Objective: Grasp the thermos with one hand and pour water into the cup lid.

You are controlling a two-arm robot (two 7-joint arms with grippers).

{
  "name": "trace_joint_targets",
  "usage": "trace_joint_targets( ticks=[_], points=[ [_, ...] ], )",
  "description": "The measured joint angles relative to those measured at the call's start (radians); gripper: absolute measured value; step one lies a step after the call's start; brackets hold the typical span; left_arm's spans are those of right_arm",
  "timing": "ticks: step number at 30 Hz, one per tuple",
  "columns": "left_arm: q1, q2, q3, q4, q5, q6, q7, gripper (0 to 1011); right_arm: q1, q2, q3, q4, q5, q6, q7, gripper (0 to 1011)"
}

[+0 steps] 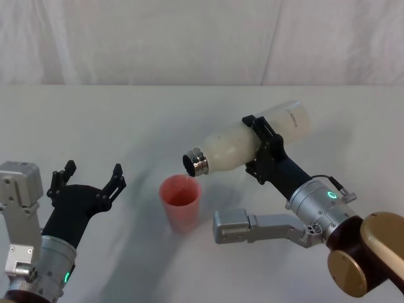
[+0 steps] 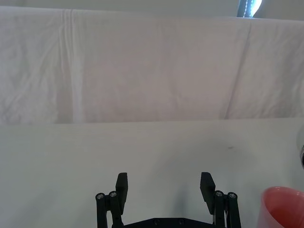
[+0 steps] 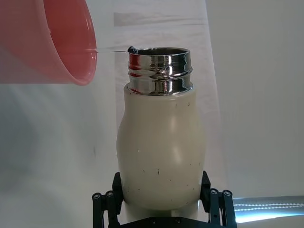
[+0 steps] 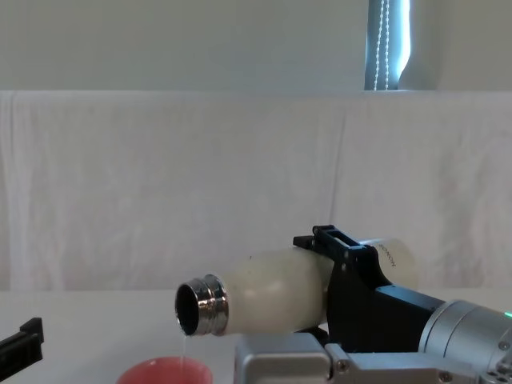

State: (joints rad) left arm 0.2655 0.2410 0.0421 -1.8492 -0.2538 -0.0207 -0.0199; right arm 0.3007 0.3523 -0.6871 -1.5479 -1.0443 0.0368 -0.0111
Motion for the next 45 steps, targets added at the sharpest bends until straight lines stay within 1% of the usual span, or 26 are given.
trace_joint_targets(
  ticks=[17, 30, 45],
  points=[
    [0.000, 0.000, 0.000, 0.000, 0.000, 0.000, 0.000, 1001, 0.005, 0.007, -0.008, -0.006, -0.014, 0.001, 0.001, 950],
    [0.000, 0.000, 0.000, 0.000, 0.000, 0.000, 0.000, 1001, 0.013, 0.011, -0.020, -0.009, -0.022, 0.008, 0.028, 950],
    [0.000, 0.000, 0.000, 0.000, 0.000, 0.000, 0.000, 1001, 0.015, 0.014, -0.023, -0.015, -0.025, 0.011, 0.032, 950]
  ],
)
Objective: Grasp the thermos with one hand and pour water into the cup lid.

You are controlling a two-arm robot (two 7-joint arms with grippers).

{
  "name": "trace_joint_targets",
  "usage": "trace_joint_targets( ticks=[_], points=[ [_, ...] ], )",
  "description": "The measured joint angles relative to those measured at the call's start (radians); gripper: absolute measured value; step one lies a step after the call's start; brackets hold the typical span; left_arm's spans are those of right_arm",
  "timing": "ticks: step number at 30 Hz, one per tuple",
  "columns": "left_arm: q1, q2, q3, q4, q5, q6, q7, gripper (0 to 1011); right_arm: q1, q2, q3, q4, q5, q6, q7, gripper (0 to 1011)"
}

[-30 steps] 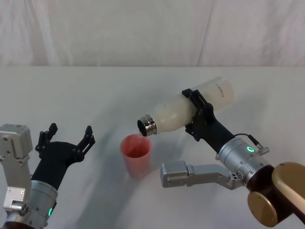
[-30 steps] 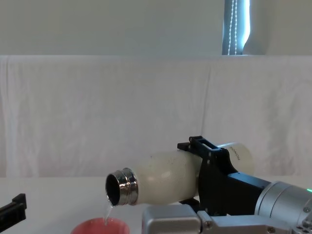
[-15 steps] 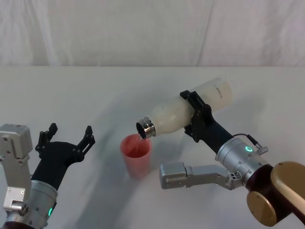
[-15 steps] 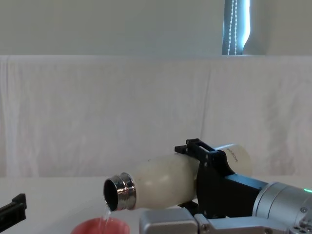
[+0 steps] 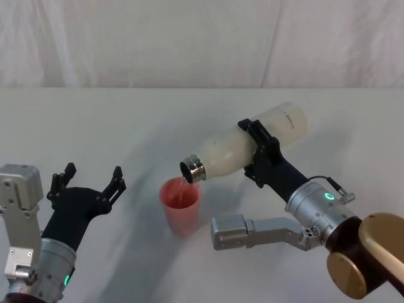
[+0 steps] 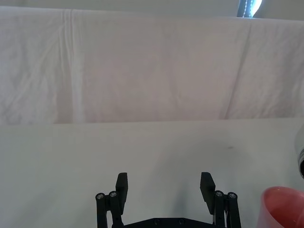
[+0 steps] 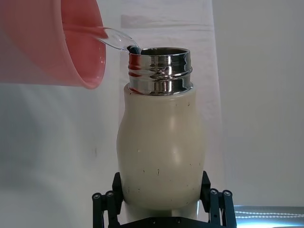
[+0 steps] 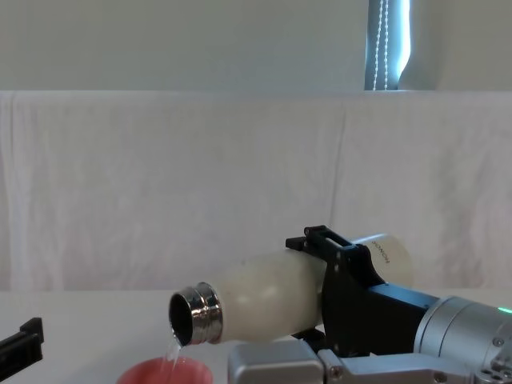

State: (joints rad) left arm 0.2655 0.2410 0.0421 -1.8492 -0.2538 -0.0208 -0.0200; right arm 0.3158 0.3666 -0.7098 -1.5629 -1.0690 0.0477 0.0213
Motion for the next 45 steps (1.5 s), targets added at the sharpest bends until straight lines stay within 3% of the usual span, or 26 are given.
trace_joint_targets(
  ticks=[45],
  points=[
    [0.000, 0.000, 0.000, 0.000, 0.000, 0.000, 0.000, 1001, -0.029, -0.034, 0.034, 0.021, 0.064, -0.027, -0.054, 950]
  ],
)
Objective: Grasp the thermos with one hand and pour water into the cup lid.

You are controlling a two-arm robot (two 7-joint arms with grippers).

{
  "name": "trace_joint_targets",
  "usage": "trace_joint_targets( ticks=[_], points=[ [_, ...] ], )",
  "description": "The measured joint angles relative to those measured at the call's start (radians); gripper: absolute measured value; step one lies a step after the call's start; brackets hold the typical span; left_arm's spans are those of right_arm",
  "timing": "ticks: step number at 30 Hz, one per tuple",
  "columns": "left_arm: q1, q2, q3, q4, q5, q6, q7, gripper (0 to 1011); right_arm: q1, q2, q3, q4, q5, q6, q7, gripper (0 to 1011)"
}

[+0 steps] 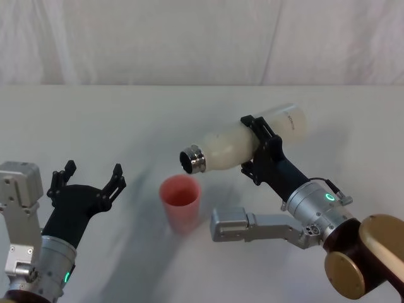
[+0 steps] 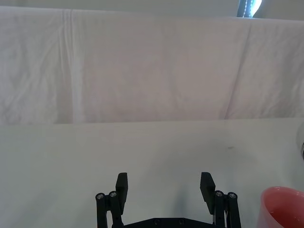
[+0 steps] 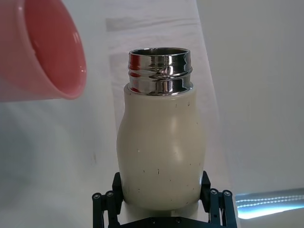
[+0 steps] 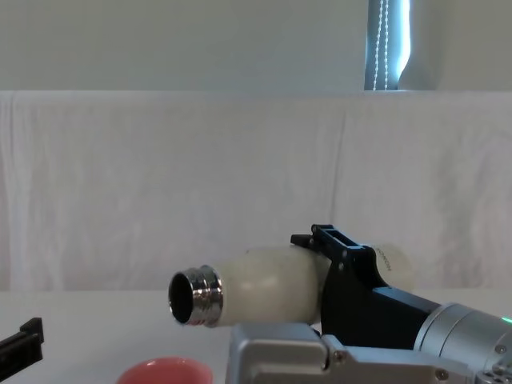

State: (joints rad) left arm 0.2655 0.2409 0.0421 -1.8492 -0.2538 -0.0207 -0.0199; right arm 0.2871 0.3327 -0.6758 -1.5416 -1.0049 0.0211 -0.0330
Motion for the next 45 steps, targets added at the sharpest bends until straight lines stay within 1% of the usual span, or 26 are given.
trace_joint_targets(
  ticks=[7, 10, 13, 20, 23, 24, 29, 30, 33, 34, 37, 38, 39, 40, 45],
  points=[
    [0.000, 0.000, 0.000, 0.000, 0.000, 0.000, 0.000, 1001, -0.012, -0.017, 0.019, 0.005, 0.035, -0.006, -0.007, 950],
    [0.000, 0.000, 0.000, 0.000, 0.000, 0.000, 0.000, 1001, -0.018, -0.027, 0.034, 0.005, 0.061, -0.009, -0.006, 950],
    [0.000, 0.000, 0.000, 0.000, 0.000, 0.000, 0.000, 1001, -0.028, -0.043, 0.055, 0.003, 0.105, -0.013, 0.004, 950],
    [0.000, 0.000, 0.000, 0.000, 0.000, 0.000, 0.000, 1001, -0.042, -0.068, 0.087, 0.003, 0.170, -0.021, 0.024, 950],
    [0.000, 0.000, 0.000, 0.000, 0.000, 0.000, 0.000, 1001, -0.051, -0.081, 0.103, 0.002, 0.207, -0.023, 0.040, 950],
    [0.000, 0.000, 0.000, 0.000, 0.000, 0.000, 0.000, 1001, -0.057, -0.088, 0.112, -0.002, 0.228, -0.024, 0.050, 950],
    [0.000, 0.000, 0.000, 0.000, 0.000, 0.000, 0.000, 1001, -0.071, -0.111, 0.140, -0.008, 0.298, -0.024, 0.081, 950],
    [0.000, 0.000, 0.000, 0.000, 0.000, 0.000, 0.000, 1001, -0.075, -0.119, 0.150, -0.009, 0.318, -0.024, 0.089, 950],
    [0.000, 0.000, 0.000, 0.000, 0.000, 0.000, 0.000, 1001, -0.081, -0.131, 0.165, -0.011, 0.354, -0.021, 0.103, 950],
    [0.000, 0.000, 0.000, 0.000, 0.000, 0.000, 0.000, 1001, -0.085, -0.140, 0.177, -0.012, 0.379, -0.019, 0.113, 950],
    [0.000, 0.000, 0.000, 0.000, 0.000, 0.000, 0.000, 1001, -0.091, -0.155, 0.197, -0.015, 0.424, -0.013, 0.132, 950],
    [0.000, 0.000, 0.000, 0.000, 0.000, 0.000, 0.000, 1001, -0.095, -0.164, 0.209, -0.017, 0.451, -0.009, 0.142, 950],
    [0.000, 0.000, 0.000, 0.000, 0.000, 0.000, 0.000, 1001, -0.096, -0.167, 0.214, -0.017, 0.465, -0.006, 0.147, 950],
    [0.000, 0.000, 0.000, 0.000, 0.000, 0.000, 0.000, 1001, -0.099, -0.176, 0.226, -0.018, 0.489, -0.002, 0.156, 950],
    [0.000, 0.000, 0.000, 0.000, 0.000, 0.000, 0.000, 1001, -0.108, -0.195, 0.258, -0.025, 0.570, 0.008, 0.187, 950]
  ],
)
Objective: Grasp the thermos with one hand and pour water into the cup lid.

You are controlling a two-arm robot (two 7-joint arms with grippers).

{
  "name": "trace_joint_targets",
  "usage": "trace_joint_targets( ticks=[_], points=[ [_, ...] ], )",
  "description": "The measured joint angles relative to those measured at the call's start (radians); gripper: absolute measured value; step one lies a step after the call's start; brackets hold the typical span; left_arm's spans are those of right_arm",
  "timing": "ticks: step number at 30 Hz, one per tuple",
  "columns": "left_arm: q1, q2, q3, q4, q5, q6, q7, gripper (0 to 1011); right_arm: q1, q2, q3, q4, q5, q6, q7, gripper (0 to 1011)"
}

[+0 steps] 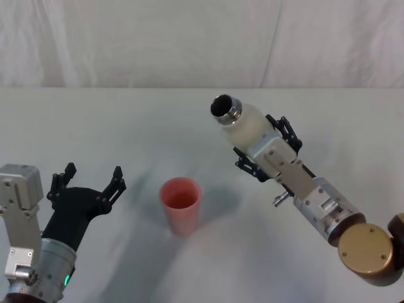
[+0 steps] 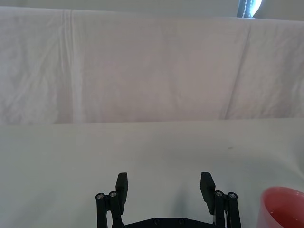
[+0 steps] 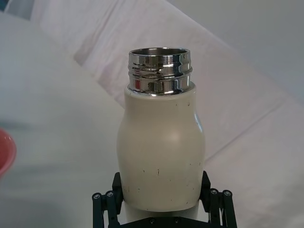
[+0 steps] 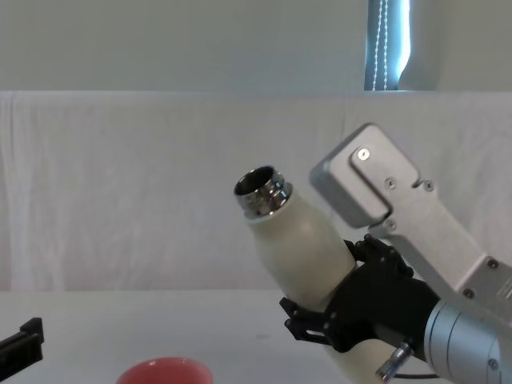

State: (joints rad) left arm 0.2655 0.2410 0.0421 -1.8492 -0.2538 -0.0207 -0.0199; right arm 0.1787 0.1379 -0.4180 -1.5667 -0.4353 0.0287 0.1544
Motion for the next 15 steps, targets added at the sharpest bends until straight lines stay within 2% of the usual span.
trace_joint_targets(
  ticks=[4, 15],
  points=[
    [0.000, 0.000, 0.000, 0.000, 0.000, 0.000, 0.000, 1001, -0.008, -0.016, 0.026, -0.004, 0.070, 0.008, 0.023, 950],
    [0.000, 0.000, 0.000, 0.000, 0.000, 0.000, 0.000, 1001, -0.021, -0.041, 0.068, -0.018, 0.198, 0.045, 0.053, 950]
  ],
)
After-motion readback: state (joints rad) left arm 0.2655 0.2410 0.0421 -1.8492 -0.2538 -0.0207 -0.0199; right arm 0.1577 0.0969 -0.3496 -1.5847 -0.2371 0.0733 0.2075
